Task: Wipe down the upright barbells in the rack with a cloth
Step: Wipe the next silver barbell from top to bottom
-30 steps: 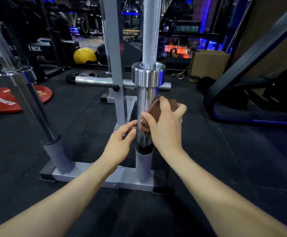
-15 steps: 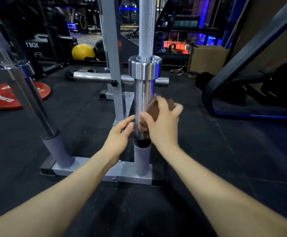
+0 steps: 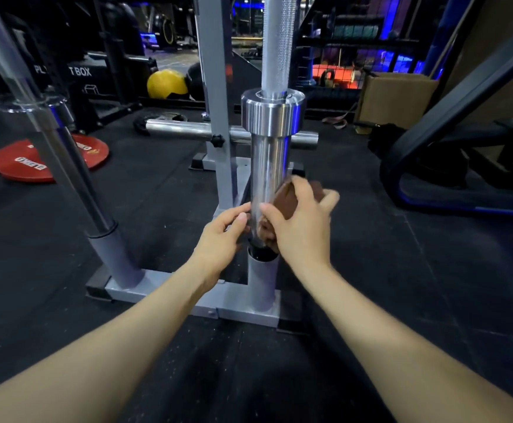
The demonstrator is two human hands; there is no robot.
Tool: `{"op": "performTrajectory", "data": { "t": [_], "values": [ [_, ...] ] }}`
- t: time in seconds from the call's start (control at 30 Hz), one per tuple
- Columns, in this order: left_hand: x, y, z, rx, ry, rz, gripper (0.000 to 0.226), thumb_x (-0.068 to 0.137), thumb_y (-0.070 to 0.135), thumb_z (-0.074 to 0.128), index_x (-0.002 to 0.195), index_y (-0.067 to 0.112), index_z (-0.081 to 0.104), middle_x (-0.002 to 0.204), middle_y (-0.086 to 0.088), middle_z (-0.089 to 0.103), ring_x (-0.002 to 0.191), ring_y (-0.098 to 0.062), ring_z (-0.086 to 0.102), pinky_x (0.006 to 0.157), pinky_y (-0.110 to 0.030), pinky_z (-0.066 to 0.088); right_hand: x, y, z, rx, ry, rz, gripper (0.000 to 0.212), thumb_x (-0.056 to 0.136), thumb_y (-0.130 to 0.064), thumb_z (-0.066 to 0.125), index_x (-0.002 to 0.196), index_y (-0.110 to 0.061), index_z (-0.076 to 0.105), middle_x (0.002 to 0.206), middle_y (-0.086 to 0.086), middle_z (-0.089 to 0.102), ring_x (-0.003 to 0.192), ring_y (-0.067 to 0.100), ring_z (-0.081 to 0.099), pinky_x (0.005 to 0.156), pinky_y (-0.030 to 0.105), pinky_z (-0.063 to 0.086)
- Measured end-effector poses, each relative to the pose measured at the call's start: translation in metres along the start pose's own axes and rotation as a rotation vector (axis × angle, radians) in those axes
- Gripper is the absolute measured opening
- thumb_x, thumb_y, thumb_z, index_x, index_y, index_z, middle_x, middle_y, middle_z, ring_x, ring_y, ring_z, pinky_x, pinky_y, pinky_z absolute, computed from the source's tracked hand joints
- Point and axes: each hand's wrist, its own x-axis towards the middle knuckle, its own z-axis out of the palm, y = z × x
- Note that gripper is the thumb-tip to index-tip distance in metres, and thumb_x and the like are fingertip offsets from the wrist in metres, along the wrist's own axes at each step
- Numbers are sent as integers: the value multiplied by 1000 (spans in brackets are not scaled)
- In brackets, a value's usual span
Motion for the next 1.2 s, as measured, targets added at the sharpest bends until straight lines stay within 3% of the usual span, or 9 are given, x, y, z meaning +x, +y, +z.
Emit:
{"op": "performTrajectory", "data": {
  "t": [0.17,0.33,0.5,0.63,0.73,0.87,0.93,1.03,1.2],
  "values": [
    [-8,9,6,34,21,-43,29,102,28,39,126,32,55,120,12,60,108,-4,56,82,-24,46,-16,27,15,-72,-188,176,53,85,-38,68,130,-29,43,129,8,24,114,36,43,92,39,42],
    [-14,26,19,44,65,-101,26,103,24,34,121,27,53,108,12,59,95,-1,55,84,-27,42,1,30,3,-70,-336,188,50,83,-41,70,125,-30,46,128,9,26,113,37,45,90,38,43],
    [-17,39,27,89,101,-182,26,103,26,36,122,23,54,122,0,60,106,-12,56,86,-29,45,16,28,-9,-35,-460,212,53,80,-42,73,123,-29,45,125,9,26,111,39,48,92,39,43],
    [-12,38,23,130,90,-168,21,103,25,37,114,20,55,113,-7,58,97,-16,51,71,-23,44,16,33,-14,-10,-537,207,64,79,-30,70,133,-31,36,124,9,22,111,39,47,101,38,42],
    [-2,31,13,118,33,-147,23,102,24,39,117,16,54,104,-3,55,92,-14,51,67,-20,44,13,33,-14,-24,-506,176,57,82,-27,70,130,-29,41,118,7,25,94,28,50,97,31,40],
    [12,27,-4,132,-98,-122,21,101,22,41,114,15,56,91,2,56,86,-14,56,67,-20,46,13,27,-12,-63,-416,200,48,81,-25,72,123,-27,50,114,9,33,74,8,40,88,21,37],
    [17,30,-11,143,-167,-97,15,101,19,42,106,16,56,86,3,57,79,-12,55,61,-17,47,12,17,-12,-60,-369,253,46,78,-26,75,119,-28,53,114,10,39,84,13,45,90,20,37],
    [32,29,-20,188,-241,-43,16,100,22,45,92,21,60,91,-1,63,83,-17,59,72,-29,50,10,-1,-9,-25,-226,311,42,64,-34,81,100,-38,59,114,11,54,107,26,51,97,36,47],
    [49,26,-30,211,-330,49,18,98,23,48,106,16,63,91,1,64,91,-19,62,69,-26,43,13,-27,-12,8,22,348,53,41,-58,75,91,-48,60,107,14,61,112,31,53,91,46,52]
  ]
}}
